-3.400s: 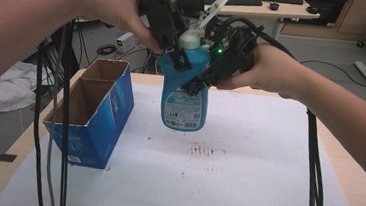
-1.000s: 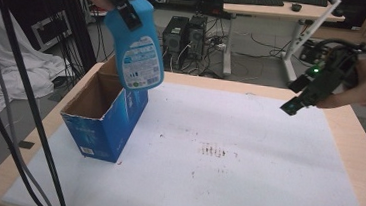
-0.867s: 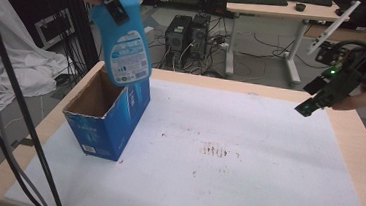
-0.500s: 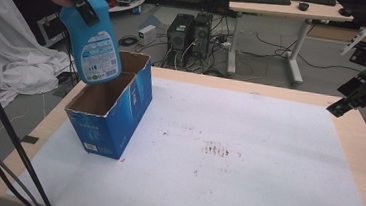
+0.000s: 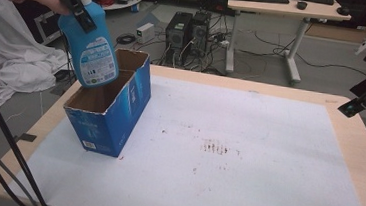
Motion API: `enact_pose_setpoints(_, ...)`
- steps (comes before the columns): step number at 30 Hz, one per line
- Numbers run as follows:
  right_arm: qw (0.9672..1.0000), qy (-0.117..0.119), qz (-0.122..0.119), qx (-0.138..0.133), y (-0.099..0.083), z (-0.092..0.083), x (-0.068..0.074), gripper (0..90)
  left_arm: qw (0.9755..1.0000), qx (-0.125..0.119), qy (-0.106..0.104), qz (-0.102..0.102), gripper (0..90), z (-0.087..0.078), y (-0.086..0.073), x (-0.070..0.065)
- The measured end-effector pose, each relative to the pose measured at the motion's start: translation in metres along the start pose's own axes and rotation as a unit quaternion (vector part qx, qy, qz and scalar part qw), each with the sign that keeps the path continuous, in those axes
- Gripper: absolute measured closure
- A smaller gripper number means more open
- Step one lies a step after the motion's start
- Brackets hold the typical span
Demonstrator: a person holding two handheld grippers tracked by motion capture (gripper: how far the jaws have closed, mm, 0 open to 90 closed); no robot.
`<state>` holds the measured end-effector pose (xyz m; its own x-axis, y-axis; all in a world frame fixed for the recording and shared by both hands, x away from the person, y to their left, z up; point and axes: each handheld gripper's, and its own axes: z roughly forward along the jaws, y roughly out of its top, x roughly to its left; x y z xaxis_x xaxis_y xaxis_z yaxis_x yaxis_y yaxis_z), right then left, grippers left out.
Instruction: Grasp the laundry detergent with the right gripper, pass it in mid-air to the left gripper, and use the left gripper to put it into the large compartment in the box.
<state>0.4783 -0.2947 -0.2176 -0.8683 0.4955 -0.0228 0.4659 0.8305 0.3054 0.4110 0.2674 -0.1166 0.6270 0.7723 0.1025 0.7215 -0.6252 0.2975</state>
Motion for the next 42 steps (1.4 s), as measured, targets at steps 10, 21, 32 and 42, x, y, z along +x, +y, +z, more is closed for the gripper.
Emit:
enact_pose_setpoints(10, 1.0, -0.002, 0.003, 0.006, -0.005, 0.001, -0.003, 17.3, 0.9998, 0.014, -0.013, 0.002, 38.4, 0.029, -0.003, -0.004)
enact_pose_setpoints(21, 0.9999, -0.004, 0.013, 0.007, -0.012, -0.002, -0.005, 17.3, 0.9994, 0.031, -0.018, -0.003, 38.4, 0.062, -0.011, -0.005)
enact_pose_setpoints(32, 0.9995, -0.004, 0.028, 0.009, -0.023, -0.004, -0.01, 17.3, 0.9991, 0.035, -0.022, -0.004, 38.4, 0.09, -0.024, -0.01)
enact_pose_setpoints(42, 0.9992, -0.003, 0.037, 0.012, -0.028, -0.005, -0.012, 17.3, 0.9989, 0.04, -0.025, 0.003, 38.4, 0.111, -0.029, -0.014)
